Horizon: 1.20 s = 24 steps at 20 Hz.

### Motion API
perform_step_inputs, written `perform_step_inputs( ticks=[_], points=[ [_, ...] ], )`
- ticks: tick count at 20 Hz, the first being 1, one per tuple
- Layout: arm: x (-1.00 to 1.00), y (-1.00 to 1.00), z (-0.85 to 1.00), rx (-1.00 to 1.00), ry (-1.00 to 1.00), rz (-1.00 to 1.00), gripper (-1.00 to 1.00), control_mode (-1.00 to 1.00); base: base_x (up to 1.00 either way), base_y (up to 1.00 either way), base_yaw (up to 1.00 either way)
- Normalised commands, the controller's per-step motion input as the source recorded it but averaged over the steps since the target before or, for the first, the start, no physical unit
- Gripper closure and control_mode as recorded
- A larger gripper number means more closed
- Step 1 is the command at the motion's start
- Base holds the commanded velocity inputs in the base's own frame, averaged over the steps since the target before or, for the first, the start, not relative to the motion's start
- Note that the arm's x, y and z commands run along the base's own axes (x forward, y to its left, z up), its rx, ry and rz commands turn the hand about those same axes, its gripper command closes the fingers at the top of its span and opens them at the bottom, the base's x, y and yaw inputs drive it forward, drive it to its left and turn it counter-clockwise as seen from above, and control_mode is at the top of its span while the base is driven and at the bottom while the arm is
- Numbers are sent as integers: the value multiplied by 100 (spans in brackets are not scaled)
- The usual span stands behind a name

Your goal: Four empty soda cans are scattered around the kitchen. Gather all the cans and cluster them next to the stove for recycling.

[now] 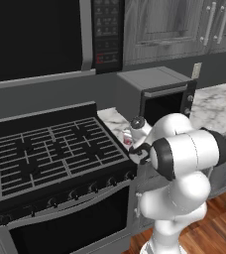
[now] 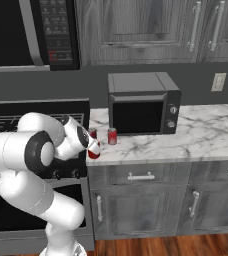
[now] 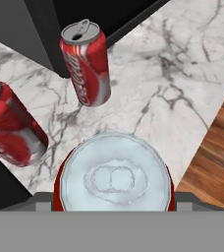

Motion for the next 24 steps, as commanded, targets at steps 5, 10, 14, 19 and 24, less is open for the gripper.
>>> perform_step_inputs(
  ticks=[5,10,14,19,24],
  points=[
    [14,6,-9,-2,0,0,100,-100,0,0,0],
    [10,4,-9,0,0,0,100,-100,0,0,0],
    [13,4,-9,-1,0,0,100,-100,0,0,0],
    [12,3,-6,0,0,0,100,-100,0,0,0],
    [5,1,-12,0,3,0,100,-100,0,0,0]
  ],
)
